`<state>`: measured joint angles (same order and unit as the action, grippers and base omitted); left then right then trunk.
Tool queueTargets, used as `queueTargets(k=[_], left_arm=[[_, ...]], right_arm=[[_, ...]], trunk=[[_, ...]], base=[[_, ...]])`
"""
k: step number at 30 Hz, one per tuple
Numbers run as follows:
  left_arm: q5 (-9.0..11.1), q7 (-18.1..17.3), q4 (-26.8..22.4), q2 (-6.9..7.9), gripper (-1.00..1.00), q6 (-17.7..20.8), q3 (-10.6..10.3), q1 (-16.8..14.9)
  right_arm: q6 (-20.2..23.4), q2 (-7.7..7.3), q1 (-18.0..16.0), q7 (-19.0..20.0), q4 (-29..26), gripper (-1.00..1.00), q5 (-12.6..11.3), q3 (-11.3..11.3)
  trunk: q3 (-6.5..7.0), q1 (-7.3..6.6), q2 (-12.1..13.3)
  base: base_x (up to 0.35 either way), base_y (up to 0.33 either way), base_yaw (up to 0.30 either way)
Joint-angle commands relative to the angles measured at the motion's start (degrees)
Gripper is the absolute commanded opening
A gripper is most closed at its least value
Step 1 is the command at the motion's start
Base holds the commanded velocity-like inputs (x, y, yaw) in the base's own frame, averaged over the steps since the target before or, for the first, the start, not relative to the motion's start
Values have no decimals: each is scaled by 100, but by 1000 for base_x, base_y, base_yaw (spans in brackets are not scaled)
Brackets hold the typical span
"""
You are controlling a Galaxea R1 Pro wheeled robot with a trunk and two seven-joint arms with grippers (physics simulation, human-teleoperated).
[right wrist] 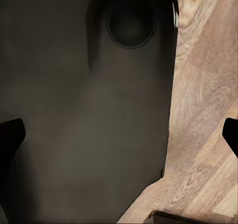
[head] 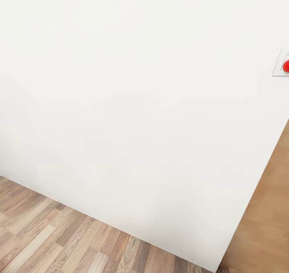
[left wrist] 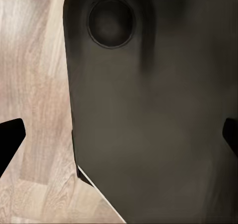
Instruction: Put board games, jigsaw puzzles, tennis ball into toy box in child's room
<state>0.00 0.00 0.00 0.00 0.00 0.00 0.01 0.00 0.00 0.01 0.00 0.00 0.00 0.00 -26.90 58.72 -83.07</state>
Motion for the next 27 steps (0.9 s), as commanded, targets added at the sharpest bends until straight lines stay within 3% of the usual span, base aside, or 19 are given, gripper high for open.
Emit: queueTargets(k=[1, 4, 8, 12, 27], left_arm=[[0, 0, 0, 0, 100, 0, 0, -1], [14, -9, 91, -13, 100, -14, 19, 4], [15, -9, 88, -20, 100, -15, 23, 5], [20, -9, 67, -104, 100, -13, 44, 7], [30, -24, 62, -144, 100, 16, 54, 8]], right_arm=[[0, 0, -1, 0, 0, 100, 0, 0], [3, 98, -10, -9, 0, 100, -45, -18], [3, 120, -10, -9, 0, 100, -53, -26], [-6, 231, -10, -9, 0, 100, -61, -33], [-7, 246, -10, -9, 0, 100, -78, -9]], trunk=[[-3, 0, -1], [-3, 0, -1], [-3, 0, -1], [-3, 0, -1], [-3, 0, -1]], base=[[0, 0, 0], [0, 0, 0], [0, 0, 0], [0, 0, 0], [0, 0, 0]])
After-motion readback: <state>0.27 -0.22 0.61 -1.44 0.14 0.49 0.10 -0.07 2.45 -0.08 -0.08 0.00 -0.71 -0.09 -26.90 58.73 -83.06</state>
